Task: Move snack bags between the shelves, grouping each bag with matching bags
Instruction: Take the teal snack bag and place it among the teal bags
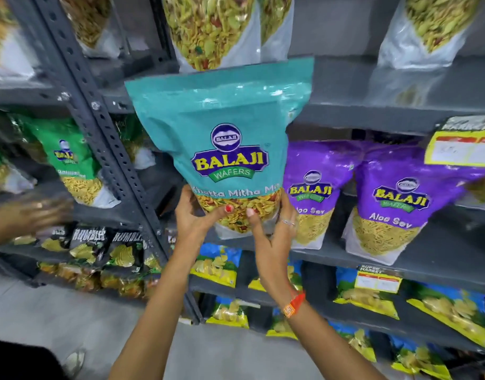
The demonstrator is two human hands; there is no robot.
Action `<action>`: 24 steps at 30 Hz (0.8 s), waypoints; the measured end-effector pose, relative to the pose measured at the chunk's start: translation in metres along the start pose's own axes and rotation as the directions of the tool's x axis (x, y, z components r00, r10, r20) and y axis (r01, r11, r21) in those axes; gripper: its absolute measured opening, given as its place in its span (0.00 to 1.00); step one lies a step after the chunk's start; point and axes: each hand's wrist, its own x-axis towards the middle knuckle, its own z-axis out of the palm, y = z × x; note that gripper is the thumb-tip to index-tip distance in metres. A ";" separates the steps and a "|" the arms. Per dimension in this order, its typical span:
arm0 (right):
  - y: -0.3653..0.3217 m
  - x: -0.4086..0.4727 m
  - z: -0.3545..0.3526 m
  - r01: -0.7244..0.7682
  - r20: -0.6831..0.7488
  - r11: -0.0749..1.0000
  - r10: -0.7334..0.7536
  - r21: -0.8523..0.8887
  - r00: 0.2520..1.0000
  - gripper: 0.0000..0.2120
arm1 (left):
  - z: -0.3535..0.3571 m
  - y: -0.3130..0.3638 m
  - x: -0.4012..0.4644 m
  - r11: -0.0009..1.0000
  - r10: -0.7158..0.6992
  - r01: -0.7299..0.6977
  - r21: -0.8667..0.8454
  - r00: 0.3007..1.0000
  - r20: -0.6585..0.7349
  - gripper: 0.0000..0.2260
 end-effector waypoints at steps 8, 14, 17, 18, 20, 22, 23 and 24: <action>-0.097 0.084 -0.100 0.236 -0.224 0.971 -0.223 0.031 0.949 0.27 | 0.120 0.113 0.020 0.959 0.284 -0.284 -0.011 0.956 0.068 0.21; -0.144 0.170 -0.171 0.289 -0.330 0.954 -0.298 -0.076 0.896 0.31 | 0.226 0.167 0.062 0.956 0.292 -0.291 -0.024 0.950 0.112 0.24; -0.154 0.208 -0.201 0.219 -0.339 0.966 -0.253 -0.136 0.906 0.29 | 0.271 0.178 0.082 0.975 0.217 -0.222 0.015 0.963 0.157 0.27; -0.155 0.218 -0.211 0.200 -0.334 0.968 -0.240 -0.150 0.912 0.27 | 0.284 0.181 0.085 0.979 0.190 -0.199 0.036 0.966 0.174 0.28; -0.154 0.232 -0.227 0.170 -0.321 0.973 -0.212 -0.153 0.923 0.23 | 0.305 0.184 0.088 0.983 0.136 -0.157 0.091 0.969 0.205 0.30; -0.149 0.239 -0.241 0.136 -0.322 0.977 -0.182 -0.161 0.929 0.21 | 0.320 0.183 0.087 0.983 0.095 -0.127 0.134 0.970 0.224 0.30; -0.145 0.241 -0.246 0.118 -0.321 0.977 -0.170 -0.176 0.931 0.21 | 0.326 0.181 0.086 0.980 0.080 -0.119 0.157 0.969 0.235 0.30; -0.142 0.242 -0.251 0.106 -0.315 0.976 -0.162 -0.188 0.935 0.22 | 0.331 0.178 0.085 0.976 0.070 -0.116 0.184 0.968 0.243 0.30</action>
